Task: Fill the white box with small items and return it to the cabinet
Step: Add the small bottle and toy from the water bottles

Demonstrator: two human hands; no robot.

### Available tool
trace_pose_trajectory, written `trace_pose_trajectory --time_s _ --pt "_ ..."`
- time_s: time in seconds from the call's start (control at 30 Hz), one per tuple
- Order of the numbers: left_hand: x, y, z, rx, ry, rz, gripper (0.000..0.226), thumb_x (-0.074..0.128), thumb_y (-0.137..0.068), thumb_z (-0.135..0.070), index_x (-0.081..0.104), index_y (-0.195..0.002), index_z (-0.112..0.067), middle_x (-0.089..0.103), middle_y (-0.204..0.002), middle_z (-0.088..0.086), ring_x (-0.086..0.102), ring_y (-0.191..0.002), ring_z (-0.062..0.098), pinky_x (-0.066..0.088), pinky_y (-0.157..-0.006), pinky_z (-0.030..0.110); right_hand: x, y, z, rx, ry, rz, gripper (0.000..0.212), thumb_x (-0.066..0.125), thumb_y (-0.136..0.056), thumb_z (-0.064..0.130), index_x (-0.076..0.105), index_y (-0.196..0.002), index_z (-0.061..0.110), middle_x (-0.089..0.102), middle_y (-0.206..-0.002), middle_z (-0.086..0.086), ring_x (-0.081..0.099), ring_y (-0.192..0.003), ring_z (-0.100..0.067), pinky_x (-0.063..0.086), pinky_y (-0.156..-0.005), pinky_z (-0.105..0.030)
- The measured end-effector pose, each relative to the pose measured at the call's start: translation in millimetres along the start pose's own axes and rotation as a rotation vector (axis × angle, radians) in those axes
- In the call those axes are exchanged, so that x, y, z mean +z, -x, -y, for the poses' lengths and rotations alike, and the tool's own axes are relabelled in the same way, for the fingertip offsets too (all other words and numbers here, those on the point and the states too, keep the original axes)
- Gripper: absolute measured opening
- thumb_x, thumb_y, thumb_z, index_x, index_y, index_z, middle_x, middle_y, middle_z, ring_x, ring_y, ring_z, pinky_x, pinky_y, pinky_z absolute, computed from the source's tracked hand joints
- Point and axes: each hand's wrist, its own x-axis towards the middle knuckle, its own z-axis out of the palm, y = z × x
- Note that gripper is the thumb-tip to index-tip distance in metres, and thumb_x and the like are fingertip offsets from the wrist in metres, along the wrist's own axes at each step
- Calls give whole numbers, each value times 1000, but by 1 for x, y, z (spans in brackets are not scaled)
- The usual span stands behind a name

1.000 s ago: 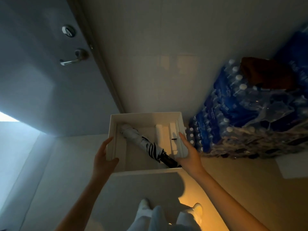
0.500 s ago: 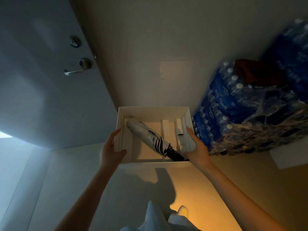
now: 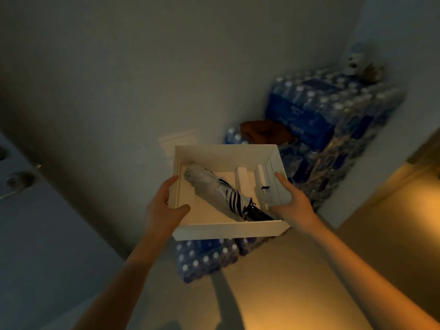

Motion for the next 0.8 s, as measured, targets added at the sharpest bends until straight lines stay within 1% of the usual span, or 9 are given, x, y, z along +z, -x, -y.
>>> trace_pose_trajectory --time_s 0.1,0.23,0.27,0.4,0.43,0.5,0.57,0.67,0.8 --pt "33 -15 -32 58 -1 40 74 75 -71 -11 45 -124 -54 60 -90 -23 61 -80 -1 49 -66 17 -41 -2 -6 13 -3 -52 95 73 -73 0 29 -146 41 30 -147 19 53 -112 -7 51 -72 -16" --pt "90 -29 -65 93 28 120 77 74 -72 -8 46 -131 -48 65 -106 -3 62 -99 17 54 -84 39 -100 -10 -22 67 -37 -111 98 73 -72 -1 27 -145 46 31 -145 16 60 -109 -15 51 -62 -16" --pt "106 -32 -73 92 37 132 77 74 -72 -7 46 -131 -49 65 -110 0 61 -103 20 54 -84 40 -115 -13 -28 69 -42 -123 98 73 -72 -1 27 -145 46 32 -143 16 62 -104 -13 50 -60 -16" --pt "174 -42 -104 113 62 153 78 75 -71 -5 47 -127 -51 63 -102 -10 62 -94 14 51 -71 24 -180 -31 -50 69 -39 -148 99 71 -72 -4 27 -145 47 30 -137 22 65 -68 -4 47 -51 -15" --pt "190 -44 -113 112 65 157 78 75 -71 -4 48 -129 -48 64 -105 -8 61 -94 13 51 -73 25 -196 -36 -55 66 -29 -152 100 71 -72 -4 26 -145 47 28 -140 22 65 -73 -5 47 -51 -15" --pt "220 -49 -130 103 65 158 80 75 -71 -4 47 -134 -43 63 -112 -5 60 -97 14 50 -78 27 -227 -47 -64 58 1 -163 100 73 -71 -3 27 -145 47 27 -149 17 63 -97 -12 49 -55 -14" --pt "242 -56 -146 105 60 150 80 75 -71 -3 47 -136 -40 62 -114 -3 59 -98 13 49 -77 22 -252 -61 -68 39 23 -178 101 74 -70 -3 27 -145 46 28 -152 13 54 -118 -19 52 -66 -16" --pt "269 -72 -169 106 50 110 79 76 -69 -4 48 -134 -41 64 -109 -2 61 -95 13 46 -70 16 -284 -85 -69 20 31 -186 100 75 -70 -2 28 -146 43 29 -153 12 47 -124 -17 51 -88 -27" --pt "288 -98 -200 138 10 67 79 76 -68 -6 49 -131 -45 67 -103 -3 64 -91 16 52 -75 27 -313 -125 -63 -4 51 -180 100 77 -70 2 27 -147 41 28 -153 12 36 -135 -16 45 -103 -40"
